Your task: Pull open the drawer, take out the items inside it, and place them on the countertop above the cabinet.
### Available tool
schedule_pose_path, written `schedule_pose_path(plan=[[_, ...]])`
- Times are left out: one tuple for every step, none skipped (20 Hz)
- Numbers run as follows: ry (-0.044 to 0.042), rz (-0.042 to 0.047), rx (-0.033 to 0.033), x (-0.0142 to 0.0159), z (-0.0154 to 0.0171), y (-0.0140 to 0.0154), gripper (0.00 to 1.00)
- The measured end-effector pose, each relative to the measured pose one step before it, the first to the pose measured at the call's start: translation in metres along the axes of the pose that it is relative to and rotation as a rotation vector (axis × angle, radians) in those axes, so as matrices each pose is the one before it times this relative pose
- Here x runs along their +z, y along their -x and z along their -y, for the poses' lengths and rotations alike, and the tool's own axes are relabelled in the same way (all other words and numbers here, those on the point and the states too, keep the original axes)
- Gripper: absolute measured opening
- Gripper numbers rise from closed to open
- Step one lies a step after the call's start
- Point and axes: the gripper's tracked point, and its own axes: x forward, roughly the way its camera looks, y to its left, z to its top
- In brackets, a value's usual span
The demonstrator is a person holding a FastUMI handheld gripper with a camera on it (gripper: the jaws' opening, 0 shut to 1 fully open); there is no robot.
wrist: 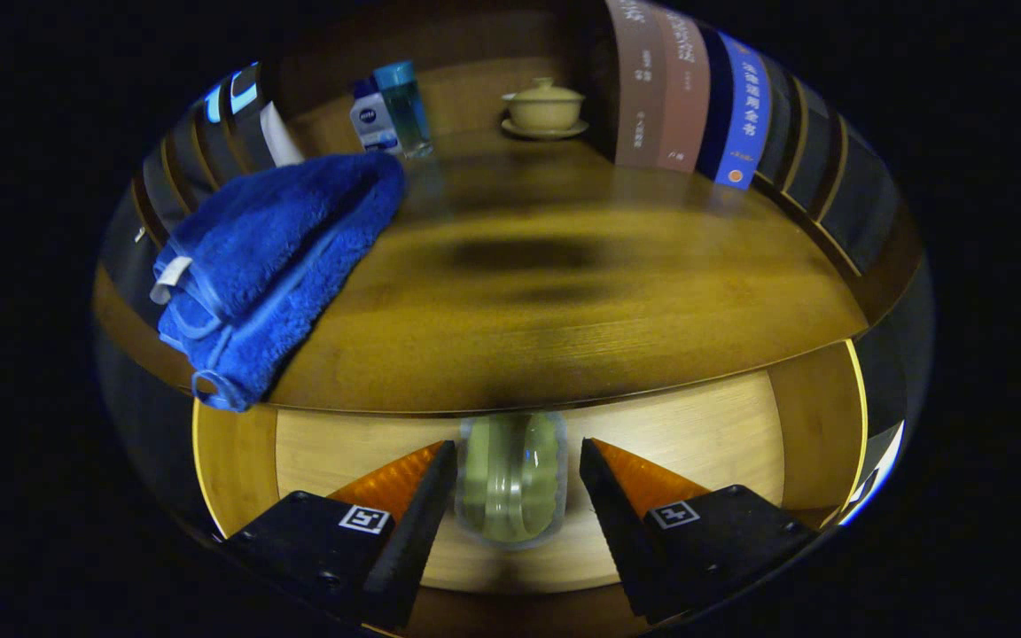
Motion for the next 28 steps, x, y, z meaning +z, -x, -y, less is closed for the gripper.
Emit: schedule_pose_path(plan=[[-0.00097, -0.01947, -0.00413, -0.00147, 0.00037, -0.00431, 0.9], [0.00663, -0.0145, -0.00266, -0.00115, -0.0005, -0.00312, 0.83], [0.00397, -0.01272, -0.00848, -0.00198, 0.00203, -0.00303, 0.76], [-0.00153, -0.00691, -0.00004, 0.00145, -0.00011, 0.00062, 0.68], [0.00894, -0.00513, -0.00691, -0.00373, -0.00011, -0.00656, 0.61], [0.01026, -0.01139, 0.00392, 0.00201, -0.00165, 0.01104, 0.54], [0.01257, 0.00843, -0.01035, -0.00215, 0.00016, -0.01276, 0.47], [0.00006, -0.01017, 0.01718, 0.00844, -0.00093, -0.02521, 0.39], [0.00474, 0.00074, -0.01007, -0.01178, -0.00127, 0.03033, 0.3], [0.00573, -0.00142, 0.00817, 0.00106, -0.00236, -0.00609, 0.2], [0.00043, 0.00001, 0.00466, 0.00032, -0.0014, 0.00602, 0.2], [-0.00521, 0.00098, 0.00472, 0.00049, -0.00018, 0.00057, 0.2], [-0.00609, 0.00296, 0.00554, -0.00042, 0.00018, -0.00106, 0.2], [-0.0023, 0.00368, 0.00192, 0.00003, 0.00051, 0.00122, 0.2], [-0.00197, 0.00727, 0.00141, -0.00071, 0.00044, 0.00326, 0.2], [0.0056, 0.00727, -0.00041, -0.00153, 0.00114, 0.00322, 0.2], [0.00093, 0.00519, 0.00505, -0.004, -0.00011, 0.00402, 0.2], [-0.00267, 0.00248, 0.0133, -0.00473, -0.00076, 0.00542, 0.2], [-0.00842, 0.00428, 0.01472, -0.00656, -0.00171, 0.00639, 0.2], [-0.00983, 0.01298, 0.01568, -0.00473, -0.00114, 0.00839, 0.2], [-0.00511, 0.02072, 0.01021, -0.00365, -0.00002, 0.01058, 0.2], [-0.00307, 0.02546, 0.00558, -0.00101, 0.00142, 0.0116, 0.2], [-0.00521, 0.02911, 0.00785, 0.00117, 0.00077, 0.00986, 0.19], [-0.00623, 0.0312, 0.00674, 0.00233, 0.00006, 0.01141, 0.19], [-0.00576, 0.03411, 0.0044, 0.00422, 0.00115, 0.01235, 0.2], [-0.00418, 0.03339, 0.0101, 0.00583, -0.0008, 0.01118, 0.19], [-0.00314, 0.02963, 0.01111, 0.00667, -0.00146, 0.00958, 0.2], [-0.00167, 0.02959, 0.00945, 0.00889, -0.00117, 0.00965, 0.2]])
